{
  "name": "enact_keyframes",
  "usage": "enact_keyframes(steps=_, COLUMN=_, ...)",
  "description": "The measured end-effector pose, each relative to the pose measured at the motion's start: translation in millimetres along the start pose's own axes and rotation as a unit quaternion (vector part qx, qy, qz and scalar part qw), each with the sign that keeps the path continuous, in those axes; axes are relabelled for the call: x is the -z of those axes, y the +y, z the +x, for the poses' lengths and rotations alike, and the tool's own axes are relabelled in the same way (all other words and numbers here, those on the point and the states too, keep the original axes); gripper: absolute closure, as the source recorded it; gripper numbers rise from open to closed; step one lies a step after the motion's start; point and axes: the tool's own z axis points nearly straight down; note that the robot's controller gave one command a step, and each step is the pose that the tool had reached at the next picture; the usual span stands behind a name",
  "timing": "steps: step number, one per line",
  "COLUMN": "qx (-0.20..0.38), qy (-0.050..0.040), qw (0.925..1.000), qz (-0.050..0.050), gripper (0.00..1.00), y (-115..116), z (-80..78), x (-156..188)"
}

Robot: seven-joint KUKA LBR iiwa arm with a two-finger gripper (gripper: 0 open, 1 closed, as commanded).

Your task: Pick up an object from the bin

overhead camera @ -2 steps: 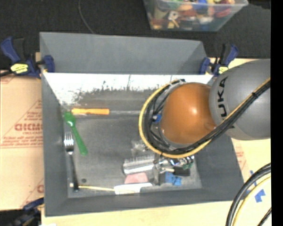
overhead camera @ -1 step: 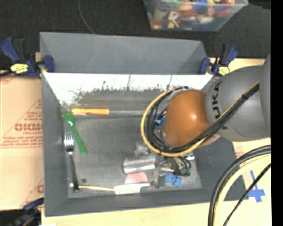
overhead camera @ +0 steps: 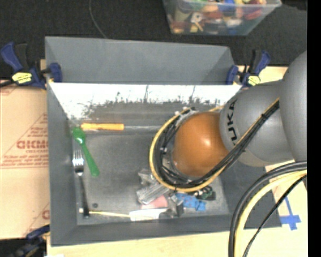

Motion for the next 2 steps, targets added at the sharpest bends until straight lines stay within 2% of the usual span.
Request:
enact_keyframes(steps=1, qx=-0.177, qy=0.0033, qw=0.9842, qz=-0.001, gripper=1.00, y=6.0, z=-2.2, x=1.3)
enact_keyframes(steps=2, qx=-0.177, qy=0.0037, qw=0.9841, qz=-0.002, gripper=1.00, y=6.2, z=-1.9, x=1.4)
